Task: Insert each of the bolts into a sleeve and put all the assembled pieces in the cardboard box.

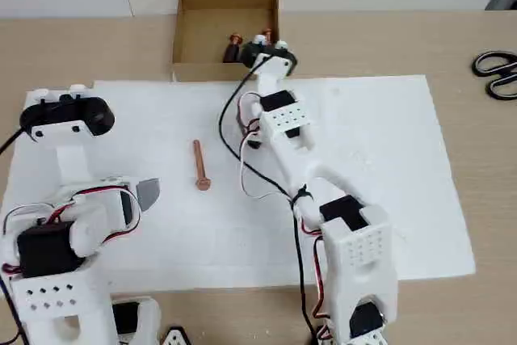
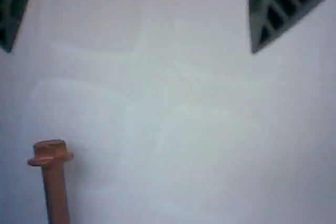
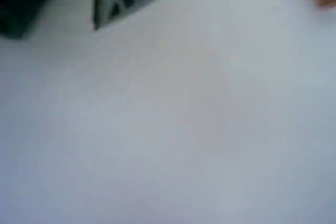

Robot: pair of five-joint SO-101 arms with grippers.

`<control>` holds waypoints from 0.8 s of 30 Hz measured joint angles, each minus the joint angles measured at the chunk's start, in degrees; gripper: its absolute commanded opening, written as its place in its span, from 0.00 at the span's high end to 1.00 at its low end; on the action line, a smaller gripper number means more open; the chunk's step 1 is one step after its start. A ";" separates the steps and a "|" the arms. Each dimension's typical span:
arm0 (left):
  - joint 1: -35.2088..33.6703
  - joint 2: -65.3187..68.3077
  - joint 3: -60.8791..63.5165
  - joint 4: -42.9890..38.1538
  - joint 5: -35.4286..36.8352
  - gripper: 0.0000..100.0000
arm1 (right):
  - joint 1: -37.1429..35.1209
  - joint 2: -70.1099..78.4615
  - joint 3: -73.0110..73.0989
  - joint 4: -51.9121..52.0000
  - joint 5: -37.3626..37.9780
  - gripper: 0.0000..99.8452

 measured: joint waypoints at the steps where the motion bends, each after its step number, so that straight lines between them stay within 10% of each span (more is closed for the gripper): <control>1: 0.00 0.00 0.00 0.00 0.00 0.73 | 0.44 0.09 0.00 0.09 0.00 0.98; 13: 0.00 0.00 0.00 0.00 0.00 0.73 | 2.55 -5.36 0.09 4.22 2.73 1.00; 24: 0.00 0.00 0.00 0.00 0.00 0.73 | 9.93 -23.21 4.13 21.63 27.34 0.99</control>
